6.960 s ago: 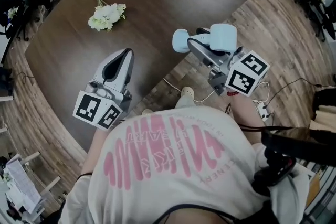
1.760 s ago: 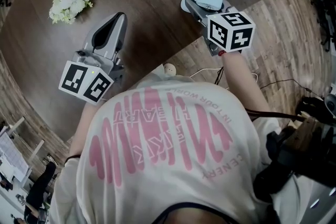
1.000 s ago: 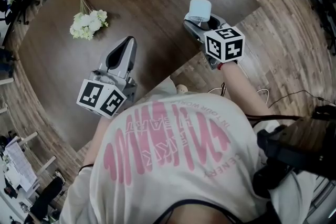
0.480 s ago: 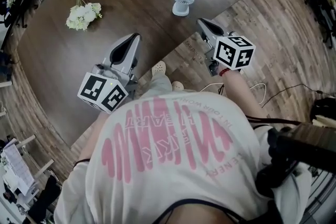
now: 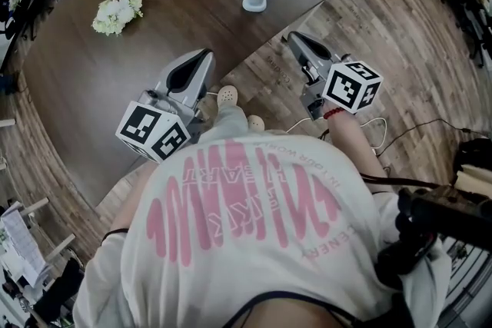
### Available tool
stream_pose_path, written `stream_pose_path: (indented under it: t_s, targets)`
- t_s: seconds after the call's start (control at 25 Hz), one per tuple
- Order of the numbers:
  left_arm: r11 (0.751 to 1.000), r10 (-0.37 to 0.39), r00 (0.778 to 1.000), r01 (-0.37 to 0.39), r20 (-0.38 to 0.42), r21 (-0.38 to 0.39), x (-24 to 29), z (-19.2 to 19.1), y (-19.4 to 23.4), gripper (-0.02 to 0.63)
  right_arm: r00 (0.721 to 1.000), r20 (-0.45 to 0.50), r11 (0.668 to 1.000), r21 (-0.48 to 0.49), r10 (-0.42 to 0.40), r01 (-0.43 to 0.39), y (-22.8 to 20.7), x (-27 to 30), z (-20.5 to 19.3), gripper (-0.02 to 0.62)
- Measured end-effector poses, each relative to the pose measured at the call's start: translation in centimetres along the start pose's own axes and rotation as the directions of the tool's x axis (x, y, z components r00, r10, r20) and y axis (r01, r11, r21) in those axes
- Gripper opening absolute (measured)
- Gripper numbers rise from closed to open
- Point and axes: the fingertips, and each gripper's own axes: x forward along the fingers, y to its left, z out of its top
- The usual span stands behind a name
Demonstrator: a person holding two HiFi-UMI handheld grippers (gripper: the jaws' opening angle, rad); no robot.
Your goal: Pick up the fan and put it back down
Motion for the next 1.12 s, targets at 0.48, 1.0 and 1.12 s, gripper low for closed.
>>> stream_pose_path:
  t_s: [0.48, 1.0, 1.12]
  targets:
    - [1.000, -0.027, 1.000, 0.027, 0.012, 0.008, 0.0, -0.3, -1.2, 0.017, 1.000, -0.021, 0.998, -0.055, -0.012, 0.011, 0.3, -0.9, -0.6, 0.005]
    - [1.000, -0.014, 1.000, 0.014, 0.012, 0.008, 0.1, -0.8, -1.1, 0.017, 0.999, -0.036, 0.998, -0.056, -0.005, 0.003, -0.3, -0.7, -0.8, 0.005]
    - [1.000, -0.009, 1.000, 0.009, 0.018, 0.009, 0.2, -0.7, -0.8, 0.017, 0.999, -0.036, 0.999, -0.047, -0.002, 0.000, -0.3, -0.5, -0.7, 0.005]
